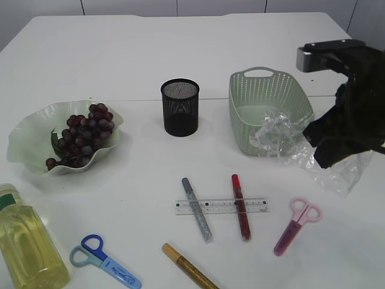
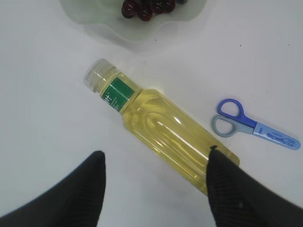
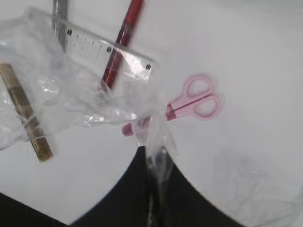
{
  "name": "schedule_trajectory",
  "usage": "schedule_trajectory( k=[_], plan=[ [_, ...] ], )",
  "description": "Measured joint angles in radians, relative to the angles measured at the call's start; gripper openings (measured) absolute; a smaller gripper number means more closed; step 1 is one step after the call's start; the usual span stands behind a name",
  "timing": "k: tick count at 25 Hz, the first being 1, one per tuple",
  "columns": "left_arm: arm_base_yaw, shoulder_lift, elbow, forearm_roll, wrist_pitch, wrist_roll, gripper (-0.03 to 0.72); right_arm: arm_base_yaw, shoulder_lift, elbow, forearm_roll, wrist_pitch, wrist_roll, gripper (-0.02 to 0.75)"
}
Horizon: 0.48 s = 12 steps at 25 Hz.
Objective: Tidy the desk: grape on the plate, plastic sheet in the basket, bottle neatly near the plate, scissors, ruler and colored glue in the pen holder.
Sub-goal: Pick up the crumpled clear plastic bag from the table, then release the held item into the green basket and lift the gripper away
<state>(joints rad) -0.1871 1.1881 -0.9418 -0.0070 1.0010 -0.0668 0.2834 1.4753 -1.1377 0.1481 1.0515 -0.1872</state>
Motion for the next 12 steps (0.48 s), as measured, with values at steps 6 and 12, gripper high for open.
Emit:
schedule_trajectory(
  k=[6,12],
  plan=[
    [0.000,0.000,0.000,-0.002,0.002,0.000,0.486,0.000,0.004,-0.064,-0.011,-0.092,0.002,-0.015],
    [0.000,0.000,0.000,-0.003,0.004,0.000,0.486,-0.024,0.117,-0.164,-0.009,-0.162,0.011,-0.015]
  ],
)
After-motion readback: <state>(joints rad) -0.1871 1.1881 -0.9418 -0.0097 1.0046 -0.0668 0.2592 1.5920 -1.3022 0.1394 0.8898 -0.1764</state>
